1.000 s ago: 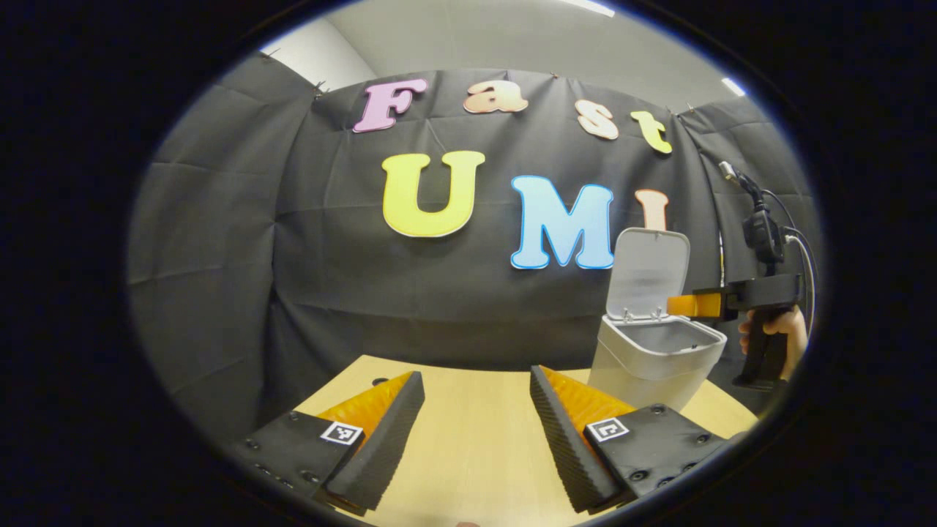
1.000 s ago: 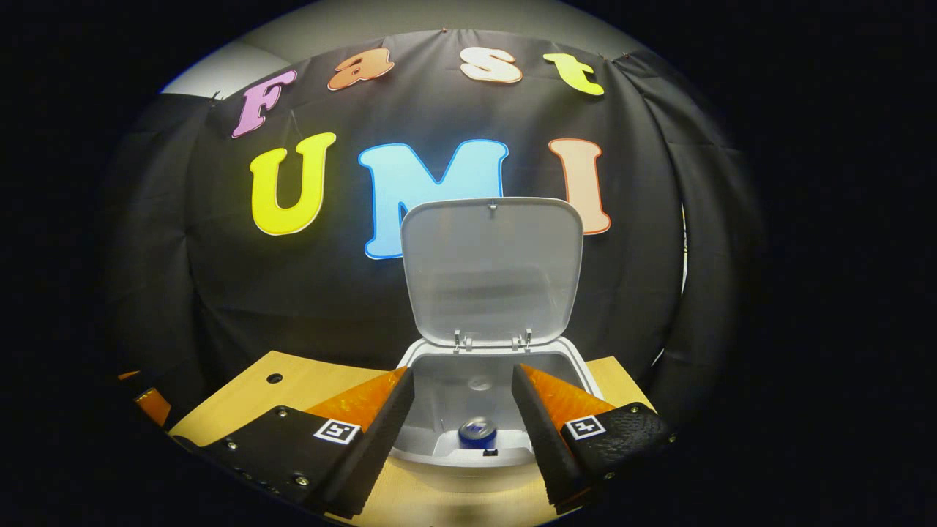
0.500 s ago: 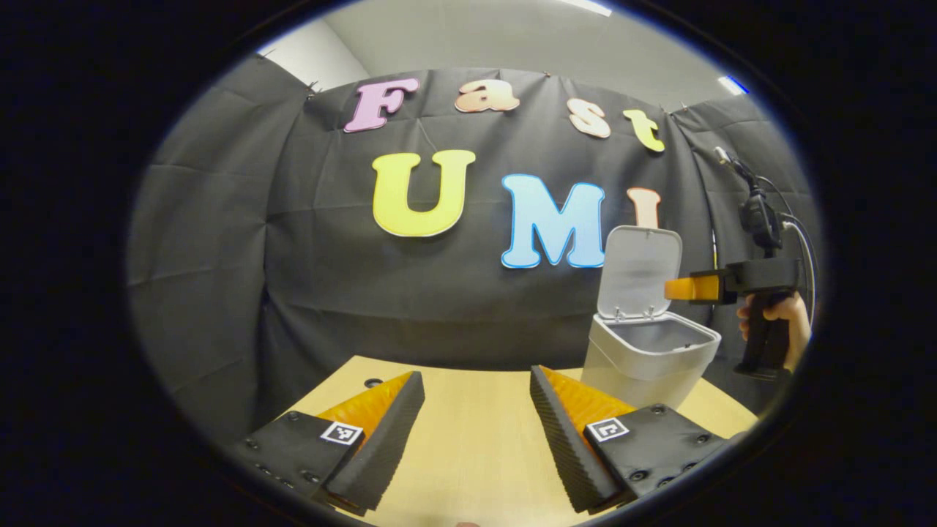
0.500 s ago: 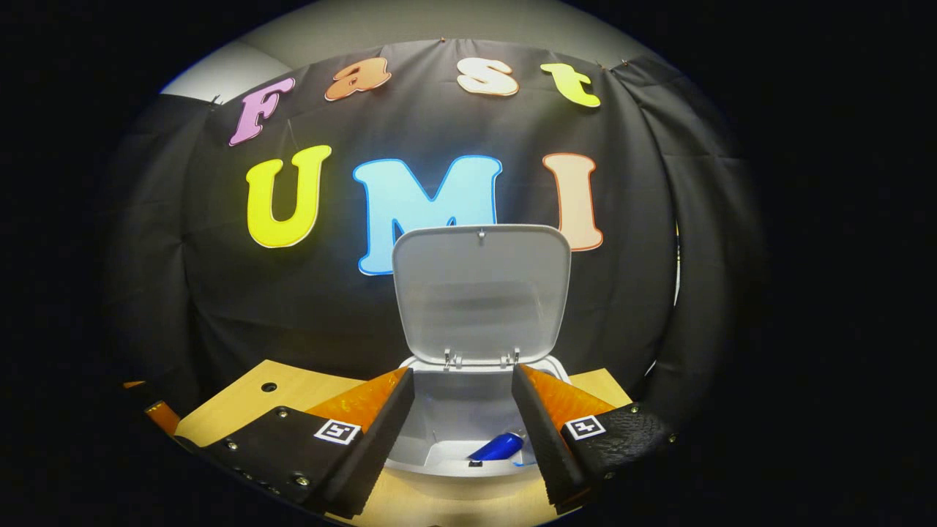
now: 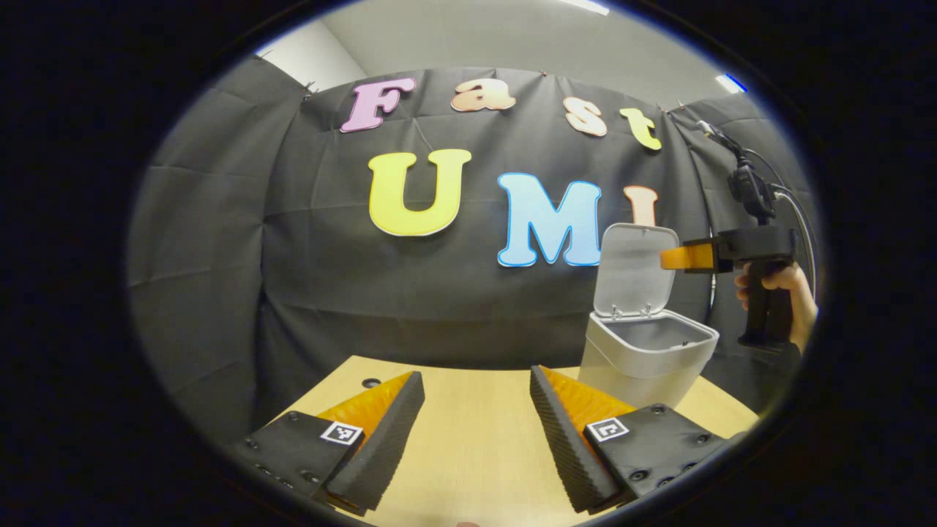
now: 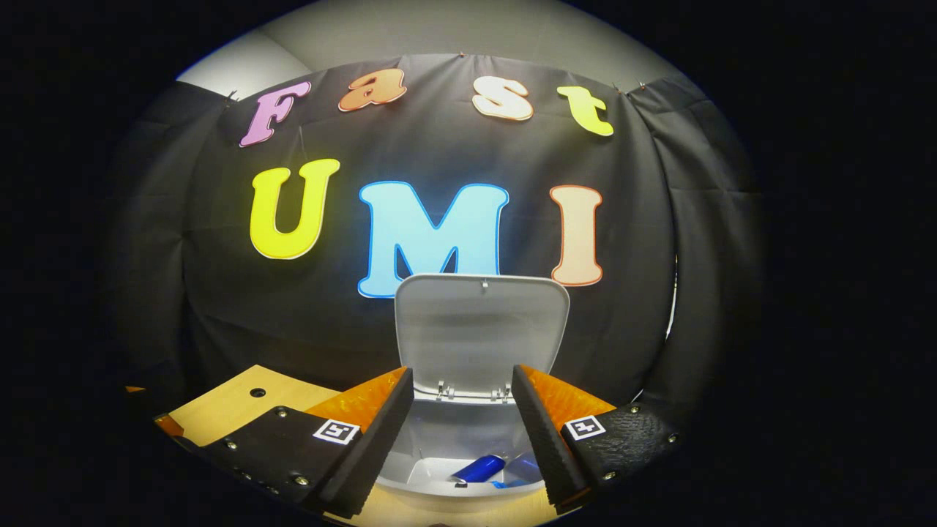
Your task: Press the lid of the desktop garbage bin to open it, pick up the crumpled paper on the desktop and throw it into the bin, then pick up the pop can on the desktop and drop it into the bin, and finally close the garbage bin lid.
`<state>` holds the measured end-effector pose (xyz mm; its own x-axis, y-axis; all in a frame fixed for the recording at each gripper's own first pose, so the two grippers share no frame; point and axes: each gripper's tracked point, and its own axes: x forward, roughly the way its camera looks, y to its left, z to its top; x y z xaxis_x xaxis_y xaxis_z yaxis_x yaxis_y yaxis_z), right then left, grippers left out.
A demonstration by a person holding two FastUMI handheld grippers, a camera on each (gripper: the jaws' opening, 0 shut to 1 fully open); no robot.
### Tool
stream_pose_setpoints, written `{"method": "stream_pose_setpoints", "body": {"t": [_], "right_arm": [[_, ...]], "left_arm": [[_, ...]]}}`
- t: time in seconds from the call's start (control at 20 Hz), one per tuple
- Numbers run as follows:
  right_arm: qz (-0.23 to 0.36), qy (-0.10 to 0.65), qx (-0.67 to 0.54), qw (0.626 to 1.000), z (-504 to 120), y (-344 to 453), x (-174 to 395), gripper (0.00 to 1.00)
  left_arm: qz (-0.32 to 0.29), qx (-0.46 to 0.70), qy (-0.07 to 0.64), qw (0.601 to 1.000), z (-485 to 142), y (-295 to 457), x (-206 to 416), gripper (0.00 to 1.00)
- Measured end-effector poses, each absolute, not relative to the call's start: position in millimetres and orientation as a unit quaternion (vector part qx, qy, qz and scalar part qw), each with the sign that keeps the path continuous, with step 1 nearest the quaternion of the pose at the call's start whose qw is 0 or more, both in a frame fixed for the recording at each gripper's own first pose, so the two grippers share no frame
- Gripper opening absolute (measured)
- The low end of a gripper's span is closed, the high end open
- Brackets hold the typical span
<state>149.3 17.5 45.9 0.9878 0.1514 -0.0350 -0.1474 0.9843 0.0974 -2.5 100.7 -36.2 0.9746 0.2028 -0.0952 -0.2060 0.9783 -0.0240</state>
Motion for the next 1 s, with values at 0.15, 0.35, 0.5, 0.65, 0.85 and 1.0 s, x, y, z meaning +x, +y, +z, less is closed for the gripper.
{"method": "stream_pose_setpoints", "body": {"t": [0.15, 0.35, 0.5, 0.65, 0.85, 1.0], "right_arm": [[0.073, 0.006, 0.037, 0.997, 63, 16, 154, 0.87], [0.07, -0.019, 0.031, 0.997, 88, 16, 161, 0.87], [0.07, -0.03, 0.031, 0.997, 101, 20, 168, 0.87], [0.071, -0.035, 0.035, 0.996, 110, 23, 176, 0.87], [0.062, -0.046, 0.036, 0.996, 124, 20, 190, 0.87], [0.048, -0.053, 0.038, 0.997, 132, 13, 205, 0.87]], "left_arm": [[0.107, -0.018, 0.044, 0.993, -36, 102, -6, 1.0], [0.112, -0.019, 0.045, 0.993, -37, 105, -9, 1.0], [0.114, -0.015, 0.047, 0.992, -38, 108, -12, 1.0], [0.115, -0.014, 0.047, 0.992, -37, 110, -14, 1.0], [0.116, -0.013, 0.049, 0.992, -38, 112, -16, 1.0], [0.119, -0.008, 0.049, 0.992, -36, 115, -19, 1.0]]}}
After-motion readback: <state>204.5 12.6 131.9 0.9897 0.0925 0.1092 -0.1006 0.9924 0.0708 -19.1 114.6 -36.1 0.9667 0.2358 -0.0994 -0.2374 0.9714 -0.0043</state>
